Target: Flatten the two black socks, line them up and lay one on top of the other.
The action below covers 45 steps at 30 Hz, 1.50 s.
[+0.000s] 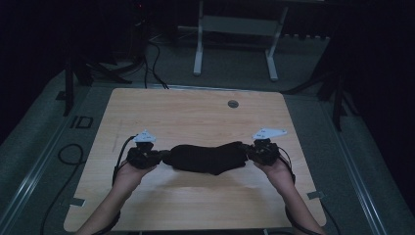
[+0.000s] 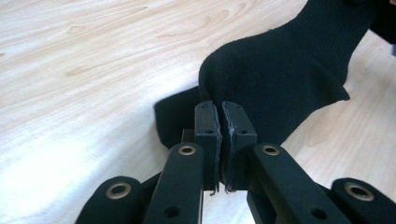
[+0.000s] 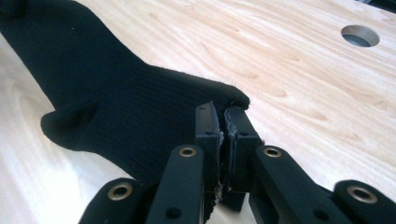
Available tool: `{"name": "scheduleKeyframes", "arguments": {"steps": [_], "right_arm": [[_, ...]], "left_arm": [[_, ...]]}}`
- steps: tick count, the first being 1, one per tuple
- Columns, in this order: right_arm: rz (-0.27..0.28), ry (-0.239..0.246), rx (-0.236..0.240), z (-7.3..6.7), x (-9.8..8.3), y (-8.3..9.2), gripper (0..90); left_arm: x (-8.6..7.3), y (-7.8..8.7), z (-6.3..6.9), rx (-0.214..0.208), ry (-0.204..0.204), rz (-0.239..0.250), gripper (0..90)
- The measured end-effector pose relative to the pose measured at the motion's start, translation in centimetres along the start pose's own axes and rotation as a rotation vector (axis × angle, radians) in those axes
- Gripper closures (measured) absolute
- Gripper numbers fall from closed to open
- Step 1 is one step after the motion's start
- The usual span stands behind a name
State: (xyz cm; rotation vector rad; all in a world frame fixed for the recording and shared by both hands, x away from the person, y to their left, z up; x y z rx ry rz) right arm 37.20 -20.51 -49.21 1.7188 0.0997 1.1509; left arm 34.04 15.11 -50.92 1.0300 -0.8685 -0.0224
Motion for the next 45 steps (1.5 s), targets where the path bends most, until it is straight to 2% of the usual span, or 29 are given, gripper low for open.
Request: {"name": "scheduleKeyframes", "arguments": {"steps": [7, 9, 12, 17, 18, 23, 32, 36, 41, 45], "right_arm": [[-0.046, -0.013, -0.009, 0.8, 1.2, -2.3, 85.5], [-0.064, -0.022, -0.01, 1.1, 1.4, -3.0, 85.5], [-0.081, -0.028, -0.025, 1.3, 1.3, -3.7, 85.5], [-0.106, -0.049, -0.019, 1.8, 0.5, -4.0, 85.5], [-0.109, -0.054, -0.016, 1.9, 0.3, -4.0, 85.4], [-0.143, -0.065, -0.016, 2.2, -0.8, -4.9, 85.4], [-0.188, -0.094, -0.012, 2.8, -2.7, -6.6, 85.4], [-0.181, -0.105, -0.008, 3.0, -3.2, -6.8, 85.3], [-0.178, -0.102, -0.013, 3.0, -3.3, -6.9, 85.0], [-0.17, -0.113, -0.008, 3.1, -3.4, -6.9, 84.9]], "left_arm": [[0.6, -1.4, -1.8, 0.005, 0.039, -0.037, 86.3], [0.6, -1.9, -2.2, -0.009, 0.057, -0.047, 86.2], [0.6, -2.4, -2.3, -0.016, 0.059, -0.056, 86.2], [0.8, -2.9, -2.1, -0.039, 0.051, -0.077, 86.2], [0.7, -3.1, -2.1, -0.03, 0.049, -0.081, 86.2], [0.4, -4.4, -2.4, -0.049, 0.073, -0.108, 86.2], [-0.2, -6.1, -2.5, -0.041, 0.071, -0.137, 86.1], [-0.2, -6.5, -2.8, -0.042, 0.08, -0.139, 86.1], [-0.6, -7.3, -3.0, -0.036, 0.083, -0.164, 86.0], [-0.7, -7.4, -3.2, -0.026, 0.09, -0.151, 86.0]]}}
Point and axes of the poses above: each handheld gripper's, and its own axes: y roughly backward along the jaws, x roughly out of its top, z roughly to its right, the point moved 3 cm from there along -y, roughly forward along the jaws, and after that the axes turned 10 degrees about -z, right-handed, at the moved point
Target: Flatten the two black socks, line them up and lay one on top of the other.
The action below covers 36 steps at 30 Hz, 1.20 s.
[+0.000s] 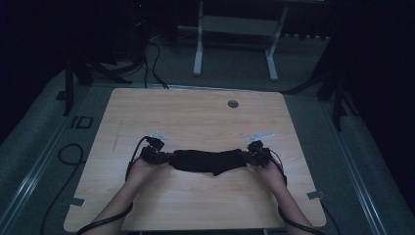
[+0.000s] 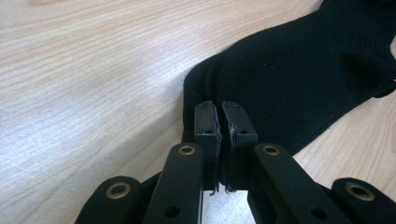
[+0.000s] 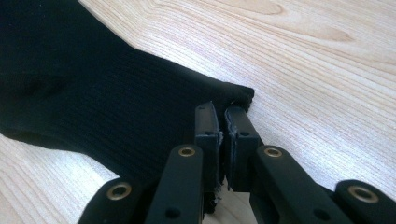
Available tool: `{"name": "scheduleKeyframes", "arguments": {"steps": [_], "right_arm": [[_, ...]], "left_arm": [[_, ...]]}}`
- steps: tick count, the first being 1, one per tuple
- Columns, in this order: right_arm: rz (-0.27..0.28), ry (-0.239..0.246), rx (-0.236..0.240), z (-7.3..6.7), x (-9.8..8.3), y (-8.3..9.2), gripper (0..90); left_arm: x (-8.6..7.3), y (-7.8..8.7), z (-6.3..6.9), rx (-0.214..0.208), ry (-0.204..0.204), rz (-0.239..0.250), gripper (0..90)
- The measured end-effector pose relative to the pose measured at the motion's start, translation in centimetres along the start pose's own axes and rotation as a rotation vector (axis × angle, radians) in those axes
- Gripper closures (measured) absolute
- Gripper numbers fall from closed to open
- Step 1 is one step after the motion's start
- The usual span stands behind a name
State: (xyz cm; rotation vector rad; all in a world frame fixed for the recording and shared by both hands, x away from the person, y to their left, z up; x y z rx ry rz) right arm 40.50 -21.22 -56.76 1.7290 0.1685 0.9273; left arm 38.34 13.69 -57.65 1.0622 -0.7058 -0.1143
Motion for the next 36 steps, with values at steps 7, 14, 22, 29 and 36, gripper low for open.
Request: {"name": "scheduleKeyframes", "arguments": {"steps": [7, 14, 22, 29, 36], "right_arm": [[0.003, -0.004, 0.004, 0.0, 0.0, -0.1, 84.4], [-0.008, -0.001, 0.014, 0.1, 0.0, 0.0, 77.4], [-0.011, -0.005, 0.016, 0.0, 0.1, -0.1, 75.3], [0.036, 0.001, 0.012, 0.0, 0.6, 1.9, 52.1], [0.086, 0.061, 0.016, -2.2, 1.1, 3.4, 84.4]], "left_arm": [[0.1, 0.0, -0.1, 0.011, 0.006, 0.021, 85.7], [0.2, 1.6, 0.3, -0.001, -0.017, 0.133, 84.2], [0.0, 0.5, -0.3, 0.012, 0.019, 0.08, 77.7], [0.0, 3.2, 0.5, 0.01, -0.009, 0.199, 49.5], [0.1, 2.7, 2.9, -0.003, -0.102, 0.165, 83.2]]}}
Point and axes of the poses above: each handheld gripper's, and its own axes: y roughly backward along the jaws, x roughly out of its top, z roughly to its right, the point moved 3 cm from there along -y, roughly forward along the jaws, and after that the axes turned 10 degrees about -z, right-handed, at the moved point
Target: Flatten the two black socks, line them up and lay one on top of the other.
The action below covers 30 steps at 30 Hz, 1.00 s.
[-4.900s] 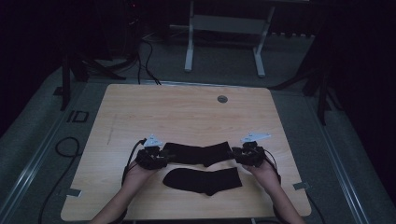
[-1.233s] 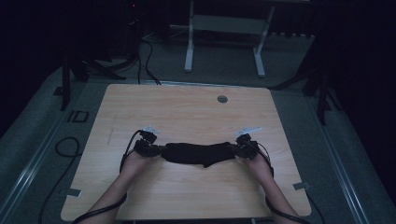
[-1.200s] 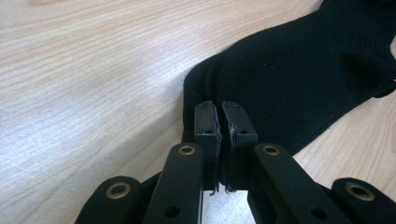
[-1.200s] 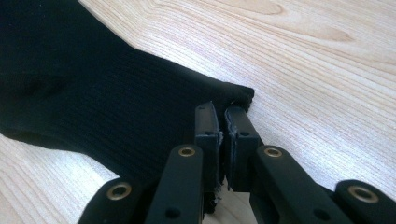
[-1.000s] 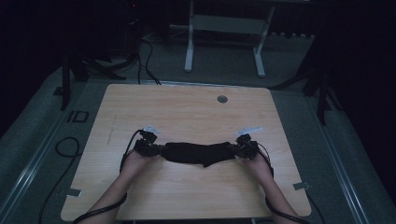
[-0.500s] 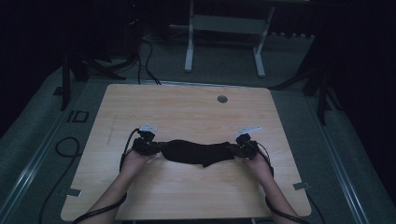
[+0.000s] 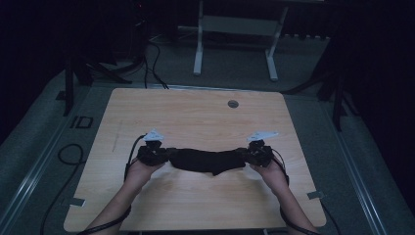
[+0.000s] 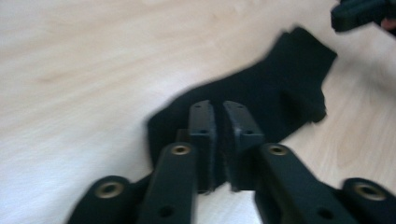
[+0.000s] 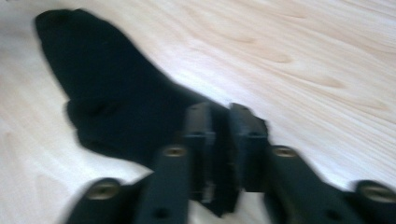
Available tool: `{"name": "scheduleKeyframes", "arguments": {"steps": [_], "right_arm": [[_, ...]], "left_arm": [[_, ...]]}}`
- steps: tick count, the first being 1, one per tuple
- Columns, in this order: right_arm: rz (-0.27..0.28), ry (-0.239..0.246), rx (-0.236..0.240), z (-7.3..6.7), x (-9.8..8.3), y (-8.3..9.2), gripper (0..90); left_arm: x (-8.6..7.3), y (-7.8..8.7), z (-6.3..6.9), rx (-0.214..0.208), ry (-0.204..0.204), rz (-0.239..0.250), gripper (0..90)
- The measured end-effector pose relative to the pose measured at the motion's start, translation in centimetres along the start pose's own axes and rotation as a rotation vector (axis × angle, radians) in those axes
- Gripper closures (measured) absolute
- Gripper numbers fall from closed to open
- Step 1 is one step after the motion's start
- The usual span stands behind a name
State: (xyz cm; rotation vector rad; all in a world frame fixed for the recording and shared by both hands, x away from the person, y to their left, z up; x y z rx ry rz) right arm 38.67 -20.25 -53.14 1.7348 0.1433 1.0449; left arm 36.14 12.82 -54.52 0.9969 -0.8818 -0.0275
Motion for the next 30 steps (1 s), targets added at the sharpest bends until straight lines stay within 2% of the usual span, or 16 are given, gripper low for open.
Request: {"name": "scheduleKeyframes", "arguments": {"steps": [2, 6, 10, 12, 13, 19, 25, 27, 30], "right_arm": [[0.0, 0.012, 0.005, -0.7, -0.1, -0.5, 89.6], [-0.048, 0.025, 0.019, -1.1, -0.7, -1.9, 89.7], [-0.096, 0.026, -0.005, -0.7, -1.6, -3.2, 89.7], [-0.1, 0.003, 0.004, -0.1, -2.1, -3.5, 89.7], [-0.092, -0.014, 0.024, 0.3, -2.3, -3.4, 89.7], [-0.095, -0.037, -0.007, 1.6, -2.8, -2.8, 89.7], [-0.088, -0.061, 0.001, 2.3, -3.2, -2.5, 89.3], [-0.076, -0.053, 0.015, 2.3, -3.1, -2.3, 84.9], [-0.046, -0.031, 0.026, 2.0, -2.8, -1.7, 76.4]], "left_arm": [[-0.2, -1.1, 0.5, -0.003, -0.017, -0.024, 88.1], [-0.6, -3.0, 0.3, -0.008, -0.004, -0.066, 89.7], [-1.1, -4.3, 0.0, -0.004, 0.008, -0.09, 89.7], [-1.2, -4.6, 0.1, -0.005, -0.002, -0.092, 89.7], [-1.1, -4.7, 0.2, -0.011, 0.003, -0.09, 89.7], [-0.4, -5.6, 1.0, -0.019, -0.021, -0.095, 89.7], [0.0, -6.0, 1.3, -0.034, -0.022, -0.101, 89.5], [0.1, -5.8, 1.5, -0.046, -0.022, -0.09, 85.1], [0.3, -5.2, 2.1, -0.068, -0.045, -0.048, 74.1]]}}
Point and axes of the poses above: each handheld gripper's, and its own axes: y roughly backward along the jaws, x roughly out of its top, z roughly to its right, the point moved 3 cm from there along -y, roughly forward along the jaws, and after that the axes turned 10 degrees about -z, right-handed, at the moved point
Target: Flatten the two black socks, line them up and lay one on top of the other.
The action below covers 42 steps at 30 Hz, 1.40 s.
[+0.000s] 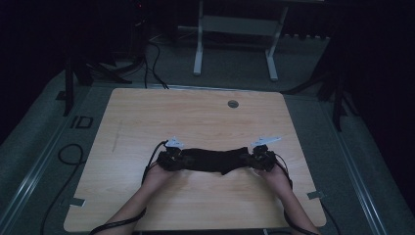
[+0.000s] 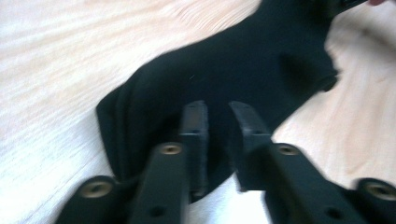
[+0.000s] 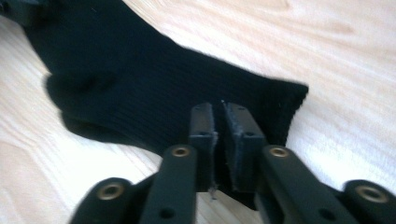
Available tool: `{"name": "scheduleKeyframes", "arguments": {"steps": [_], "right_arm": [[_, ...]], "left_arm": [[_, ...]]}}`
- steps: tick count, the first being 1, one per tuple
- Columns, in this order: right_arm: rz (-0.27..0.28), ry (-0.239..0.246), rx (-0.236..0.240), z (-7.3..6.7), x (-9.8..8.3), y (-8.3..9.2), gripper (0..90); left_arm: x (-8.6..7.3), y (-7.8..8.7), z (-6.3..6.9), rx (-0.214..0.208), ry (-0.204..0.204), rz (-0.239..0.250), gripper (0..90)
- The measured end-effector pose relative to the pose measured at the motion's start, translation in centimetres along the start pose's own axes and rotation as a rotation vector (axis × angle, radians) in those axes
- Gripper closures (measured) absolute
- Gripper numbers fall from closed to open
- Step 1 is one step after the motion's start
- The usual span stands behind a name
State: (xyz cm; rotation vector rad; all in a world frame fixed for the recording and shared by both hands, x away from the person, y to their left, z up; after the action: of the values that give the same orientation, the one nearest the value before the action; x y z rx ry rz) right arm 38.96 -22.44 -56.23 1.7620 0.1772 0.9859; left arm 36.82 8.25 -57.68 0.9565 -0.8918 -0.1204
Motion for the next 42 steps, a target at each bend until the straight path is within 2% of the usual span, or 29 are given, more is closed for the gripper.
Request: {"name": "scheduleKeyframes", "arguments": {"steps": [1, 2, 4, 6, 9, 13, 17, 19, 21, 22, 25, 34, 41, 42], "right_arm": [[0.008, 0.003, 0.004, -0.1, 0.1, 0.2, 72.3], [0.016, 0.004, 0.004, -0.2, 0.3, 0.4, 67.3], [0.04, 0.017, 0.003, -0.4, 0.6, 1.0, 55.4], [0.052, 0.041, -0.009, -0.6, 0.8, 1.3, 44.0], [0.064, 0.047, 0.006, -0.8, 1.0, 1.8, 29.5], [0.057, 0.075, 0.015, -1.0, 0.6, 2.0, 13.6], [0.073, 0.071, -0.013, -0.7, 0.0, 2.2, 13.4], [0.094, 0.061, -0.014, -0.4, -0.3, 2.5, 13.4], [0.116, 0.054, -0.02, -0.1, -0.6, 2.8, 13.3], [0.129, 0.056, -0.022, 0.0, -0.7, 2.9, 13.3], [0.135, 0.052, -0.033, 0.5, -1.4, 3.3, 13.3], [0.137, 0.018, -0.068, 2.1, -4.0, 4.1, 12.8], [0.14, -0.029, -0.1, 3.5, -5.7, 5.1, 12.8], [0.134, -0.037, -0.115, 3.9, -6.3, 5.3, 12.8]], "left_arm": [[0.1, 0.3, 0.2, -0.008, -0.008, 0.013, 69.9], [0.1, 0.5, 0.3, -0.022, -0.015, 0.028, 69.4], [0.2, 1.0, 0.5, -0.011, -0.034, 0.027, 64.8], [0.0, 1.4, 0.7, -0.022, -0.059, 0.034, 64.6], [-0.5, 2.0, 0.9, -0.021, -0.071, 0.049, 49.9], [-1.2, 2.7, 1.0, 0.002, -0.064, 0.063, 36.3], [-1.7, 3.4, 1.0, 0.046, -0.073, 0.091, 19.7], [-2.1, 3.7, 0.9, 0.097, -0.082, 0.093, 14.7], [-2.4, 4.0, 0.8, 0.116, -0.084, 0.099, 14.7], [-2.7, 4.1, 0.8, 0.141, -0.092, 0.099, 14.6], [-3.4, 4.4, 0.6, 0.177, -0.097, 0.105, 14.1], [-5.6, 5.9, -0.1, 0.219, -0.058, 0.119, 14.0], [-7.4, 7.7, -1.3, 0.256, -0.018, 0.126, 14.0], [-8.0, 8.2, -1.7, 0.263, -0.003, 0.135, 14.0]]}}
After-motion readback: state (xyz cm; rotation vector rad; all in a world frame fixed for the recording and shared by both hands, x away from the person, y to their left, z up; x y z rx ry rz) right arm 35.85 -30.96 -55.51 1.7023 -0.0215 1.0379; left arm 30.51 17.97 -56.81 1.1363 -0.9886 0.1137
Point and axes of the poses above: each handheld gripper's, and its own axes: y roughly backward along the jaws, x roughly out of its top, z roughly to its right, the point moved 3 cm from there along -y, roughly forward along the jaws, and after that the axes turned 10 degrees about -z, right-handed, at the moved point
